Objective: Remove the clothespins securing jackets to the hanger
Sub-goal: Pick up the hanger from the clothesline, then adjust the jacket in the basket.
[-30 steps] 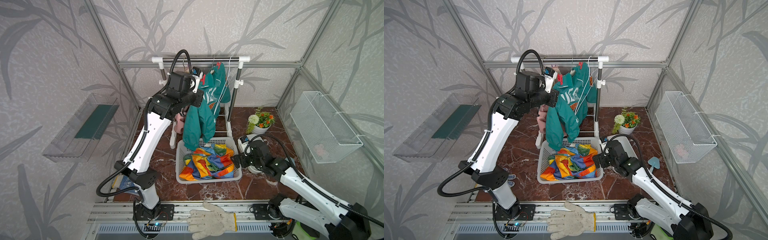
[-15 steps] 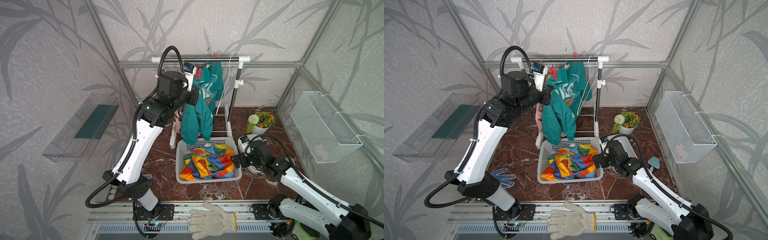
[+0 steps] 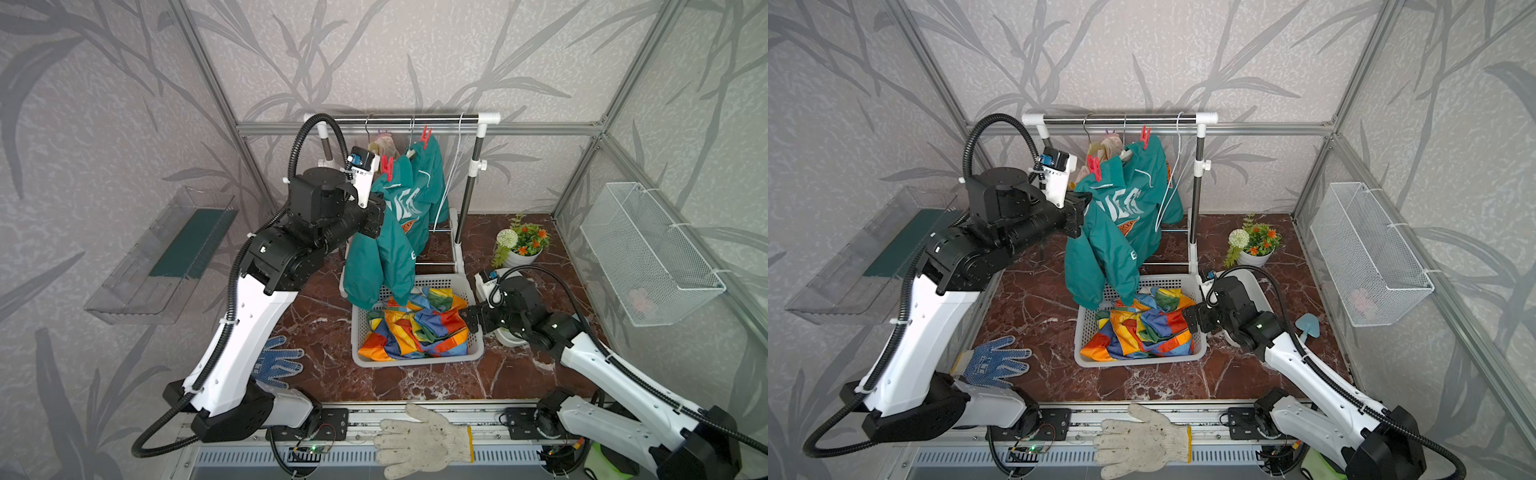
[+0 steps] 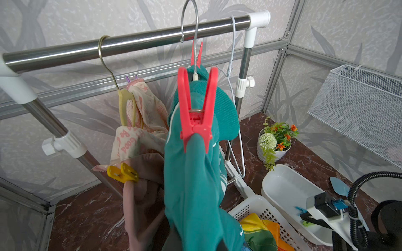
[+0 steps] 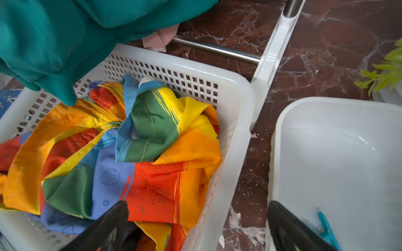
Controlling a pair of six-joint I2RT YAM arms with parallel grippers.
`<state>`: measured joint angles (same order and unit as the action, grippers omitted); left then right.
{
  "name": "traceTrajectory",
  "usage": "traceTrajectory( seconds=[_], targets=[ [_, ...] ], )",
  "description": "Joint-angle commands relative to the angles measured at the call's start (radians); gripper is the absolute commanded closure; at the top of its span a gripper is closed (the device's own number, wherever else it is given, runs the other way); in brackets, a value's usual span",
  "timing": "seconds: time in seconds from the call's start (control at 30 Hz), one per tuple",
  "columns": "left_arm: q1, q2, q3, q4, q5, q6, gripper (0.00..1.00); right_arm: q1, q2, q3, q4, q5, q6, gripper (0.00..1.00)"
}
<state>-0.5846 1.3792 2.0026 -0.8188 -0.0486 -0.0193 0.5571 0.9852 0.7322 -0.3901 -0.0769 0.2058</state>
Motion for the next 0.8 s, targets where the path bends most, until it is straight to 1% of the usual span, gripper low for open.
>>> traceTrajectory(
  seconds=[0.0, 0.13, 0.3, 0.47, 0.57, 0.67, 0.77],
  targets=[
    [-0.005, -0.049, 0.012, 0.086, -0.012, 0.006, 1.00, -0.004, 0.003, 0.042, -0.015, -0.011, -0.005, 0.01],
    [-0.006, -0.076, 0.001, 0.067, -0.004, -0.001, 1.00, -0.004, -0.005, 0.048, -0.023, -0.012, 0.002, 0.01],
    [-0.014, -0.144, -0.036, 0.077, -0.010, -0.023, 1.00, -0.004, -0.017, 0.079, -0.021, -0.010, 0.000, 0.01],
    [-0.049, -0.202, -0.052, 0.049, -0.033, -0.045, 1.00, -0.003, 0.001, 0.143, -0.021, -0.014, -0.012, 0.01],
    [-0.070, -0.250, -0.084, 0.031, -0.042, -0.056, 1.00, -0.002, 0.013, 0.165, -0.013, 0.015, -0.020, 0.01],
    [-0.079, -0.298, -0.117, 0.028, -0.028, -0.071, 1.00, -0.004, 0.039, 0.177, 0.010, 0.050, -0.059, 0.01],
    [-0.080, -0.334, -0.131, 0.009, -0.016, -0.082, 1.00, -0.005, 0.072, 0.165, 0.090, 0.085, -0.132, 0.01]
  ],
)
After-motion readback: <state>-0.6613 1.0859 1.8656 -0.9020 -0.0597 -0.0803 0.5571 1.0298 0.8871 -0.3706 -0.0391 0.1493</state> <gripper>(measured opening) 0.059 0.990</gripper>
